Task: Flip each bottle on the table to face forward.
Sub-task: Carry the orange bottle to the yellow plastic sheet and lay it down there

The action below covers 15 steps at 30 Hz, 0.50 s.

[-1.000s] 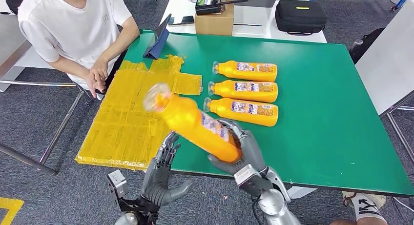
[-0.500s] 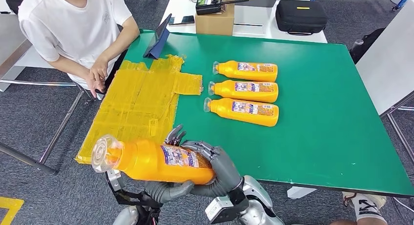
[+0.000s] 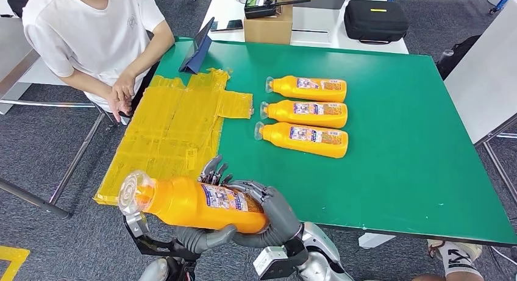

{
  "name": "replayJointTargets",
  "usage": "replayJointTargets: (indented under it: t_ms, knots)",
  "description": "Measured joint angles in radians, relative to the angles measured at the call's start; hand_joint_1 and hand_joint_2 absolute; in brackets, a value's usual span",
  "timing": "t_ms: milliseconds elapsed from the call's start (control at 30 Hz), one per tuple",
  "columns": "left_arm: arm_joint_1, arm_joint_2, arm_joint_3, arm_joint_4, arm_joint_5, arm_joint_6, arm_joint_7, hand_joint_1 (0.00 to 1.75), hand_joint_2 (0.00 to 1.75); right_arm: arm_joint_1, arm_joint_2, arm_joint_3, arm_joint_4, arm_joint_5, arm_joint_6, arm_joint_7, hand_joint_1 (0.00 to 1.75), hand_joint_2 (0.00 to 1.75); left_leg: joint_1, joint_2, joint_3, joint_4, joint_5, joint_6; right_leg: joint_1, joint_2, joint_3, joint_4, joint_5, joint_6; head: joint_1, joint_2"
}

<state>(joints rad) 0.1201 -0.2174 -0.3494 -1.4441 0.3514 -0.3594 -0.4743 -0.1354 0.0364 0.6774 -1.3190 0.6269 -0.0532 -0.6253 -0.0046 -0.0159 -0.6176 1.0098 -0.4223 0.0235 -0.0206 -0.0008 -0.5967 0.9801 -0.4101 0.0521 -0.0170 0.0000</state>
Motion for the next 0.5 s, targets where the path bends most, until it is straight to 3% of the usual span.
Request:
replayJointTargets:
  t_ms: [267, 300, 400, 433, 467, 500]
  knots:
    - [0.007, 0.000, 0.016, 0.024, 0.087, -0.003, 0.053, 0.02, 1.75, 0.034, -0.019, -0.010, 0.015, 0.025, -0.015, 0.011, 1.74, 1.75, 0.000, 0.001, 0.000, 0.000, 0.000, 0.000, 0.000, 0.000, -0.001, 0.000, 0.000, 0.000, 0.000, 0.000]
    - [0.007, 0.000, 0.017, 0.027, 0.091, -0.005, 0.054, 0.22, 1.75, 0.036, -0.020, -0.011, 0.016, 0.026, -0.015, 0.012, 1.64, 1.75, 0.000, 0.001, 0.000, 0.000, 0.000, 0.000, 0.000, 0.000, -0.001, 0.000, 0.000, 0.000, 0.000, 0.000]
    - [0.008, 0.000, 0.017, 0.031, 0.105, -0.012, 0.064, 1.45, 1.75, 0.040, -0.022, -0.015, 0.020, 0.032, -0.017, 0.012, 1.40, 1.75, 0.000, 0.001, 0.000, 0.000, 0.000, 0.000, 0.000, 0.000, -0.001, 0.000, 0.000, 0.000, 0.000, 0.000]
    - [0.008, -0.001, 0.017, 0.034, 0.112, -0.015, 0.068, 1.68, 1.75, 0.041, -0.023, -0.016, 0.021, 0.034, -0.018, 0.014, 1.41, 1.75, 0.000, 0.001, 0.000, 0.000, 0.000, 0.000, 0.000, 0.000, -0.001, 0.000, 0.000, 0.000, 0.000, 0.000]
    - [0.008, -0.001, 0.017, 0.038, 0.119, -0.019, 0.073, 1.75, 1.75, 0.042, -0.023, -0.017, 0.022, 0.037, -0.019, 0.015, 1.30, 1.75, 0.000, 0.001, 0.000, 0.000, 0.000, 0.000, 0.000, 0.000, -0.001, 0.000, 0.000, 0.000, 0.000, 0.000]
    - [0.008, -0.001, 0.018, 0.043, 0.126, -0.023, 0.077, 1.75, 1.75, 0.042, -0.023, -0.018, 0.024, 0.039, -0.021, 0.017, 0.96, 1.75, 0.000, 0.001, 0.000, 0.000, 0.000, 0.000, 0.000, 0.000, -0.001, 0.000, 0.000, 0.000, 0.000, 0.000]
